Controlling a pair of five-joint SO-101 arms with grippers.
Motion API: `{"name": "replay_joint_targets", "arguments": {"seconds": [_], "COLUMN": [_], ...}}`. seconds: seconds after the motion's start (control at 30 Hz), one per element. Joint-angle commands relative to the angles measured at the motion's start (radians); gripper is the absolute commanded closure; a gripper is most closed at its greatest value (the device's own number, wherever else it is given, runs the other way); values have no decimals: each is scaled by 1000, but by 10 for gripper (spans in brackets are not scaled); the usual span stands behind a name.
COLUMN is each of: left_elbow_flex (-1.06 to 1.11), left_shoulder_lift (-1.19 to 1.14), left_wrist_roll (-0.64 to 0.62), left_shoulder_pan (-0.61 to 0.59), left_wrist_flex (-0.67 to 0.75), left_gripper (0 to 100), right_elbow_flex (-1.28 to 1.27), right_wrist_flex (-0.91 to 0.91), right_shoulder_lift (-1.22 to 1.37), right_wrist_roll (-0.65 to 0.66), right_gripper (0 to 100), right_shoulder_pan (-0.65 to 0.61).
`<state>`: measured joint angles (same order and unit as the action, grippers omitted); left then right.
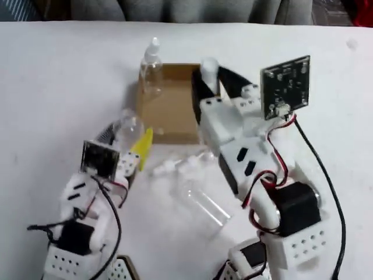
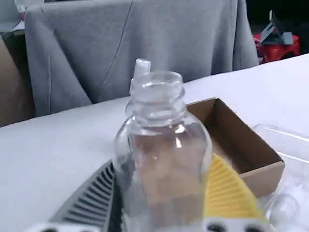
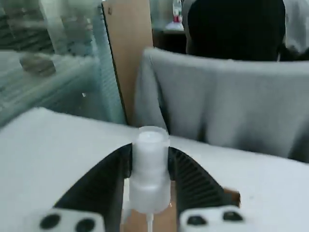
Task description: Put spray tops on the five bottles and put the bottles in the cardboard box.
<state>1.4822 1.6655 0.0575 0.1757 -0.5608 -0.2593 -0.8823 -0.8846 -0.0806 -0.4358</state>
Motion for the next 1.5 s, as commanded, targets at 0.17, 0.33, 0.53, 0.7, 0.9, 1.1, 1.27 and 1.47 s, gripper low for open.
{"name": "replay_joint_targets", "arguments": {"seconds": [0.17, 0.33, 0.53, 0.7, 0.9, 1.1, 1.27, 1.47], "left_elbow_flex": [187, 210, 210, 210, 210, 210, 210, 210], "left_shoulder_lift": [162, 162, 162, 162, 162, 162, 162, 162], "left_wrist_roll": [2, 2, 2, 2, 2, 2, 2, 2], "left_shoulder_pan": [62, 62, 61, 61, 61, 61, 61, 61], "left_wrist_flex": [121, 152, 137, 137, 138, 138, 138, 138], "left_gripper": [977, 978, 978, 978, 978, 978, 978, 978], "right_elbow_flex": [-31, -32, -101, -118, -118, -126, -207, -295], "right_wrist_flex": [479, 513, 522, 522, 519, 513, 522, 522], "right_shoulder_lift": [-13, -10, -1, 30, 27, 33, 25, 25], "right_wrist_roll": [-72, -51, 5, 0, 0, 0, 0, 0], "right_gripper": [983, 983, 983, 983, 983, 983, 983, 983], "right_shoulder_pan": [-166, -249, -255, -257, -286, -289, -286, -288]}}
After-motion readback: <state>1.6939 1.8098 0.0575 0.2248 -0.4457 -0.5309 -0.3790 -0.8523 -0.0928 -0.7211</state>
